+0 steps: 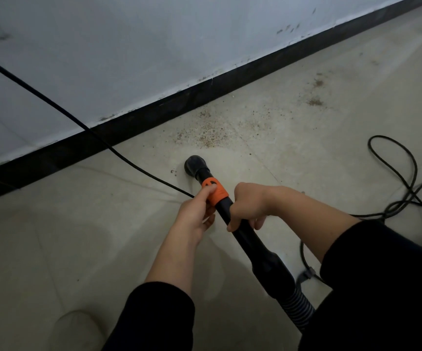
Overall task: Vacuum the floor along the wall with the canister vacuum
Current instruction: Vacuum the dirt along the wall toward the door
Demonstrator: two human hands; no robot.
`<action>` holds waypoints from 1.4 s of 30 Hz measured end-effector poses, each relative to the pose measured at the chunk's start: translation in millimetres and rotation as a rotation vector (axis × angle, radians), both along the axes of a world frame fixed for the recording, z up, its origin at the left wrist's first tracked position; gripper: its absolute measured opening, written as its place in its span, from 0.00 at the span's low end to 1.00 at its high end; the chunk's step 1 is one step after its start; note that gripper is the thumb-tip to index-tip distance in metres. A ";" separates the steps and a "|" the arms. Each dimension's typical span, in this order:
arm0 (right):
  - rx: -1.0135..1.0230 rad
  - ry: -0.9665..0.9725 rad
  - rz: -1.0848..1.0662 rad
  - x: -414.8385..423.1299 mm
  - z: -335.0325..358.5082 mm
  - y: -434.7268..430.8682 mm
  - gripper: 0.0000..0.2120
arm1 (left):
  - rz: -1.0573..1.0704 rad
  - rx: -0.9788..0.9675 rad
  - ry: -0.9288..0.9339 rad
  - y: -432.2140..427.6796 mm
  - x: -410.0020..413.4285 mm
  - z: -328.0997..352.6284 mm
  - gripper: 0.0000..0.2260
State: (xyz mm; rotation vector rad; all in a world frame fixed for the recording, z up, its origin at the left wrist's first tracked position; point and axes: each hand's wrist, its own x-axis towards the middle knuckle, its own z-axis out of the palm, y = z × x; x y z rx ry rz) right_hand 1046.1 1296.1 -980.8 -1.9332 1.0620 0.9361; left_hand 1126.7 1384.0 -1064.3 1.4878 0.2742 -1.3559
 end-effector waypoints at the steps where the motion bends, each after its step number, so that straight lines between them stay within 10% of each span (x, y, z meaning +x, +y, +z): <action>1: 0.005 -0.001 -0.009 -1.5 -0.9 -1.7 0.11 | -0.009 -0.006 0.007 -1.4 -1.4 0.6 0.11; 42: -0.063 -0.277 0.056 67.1 -31.6 5.1 0.12 | 0.295 0.036 -0.003 4.3 71.7 2.0 0.14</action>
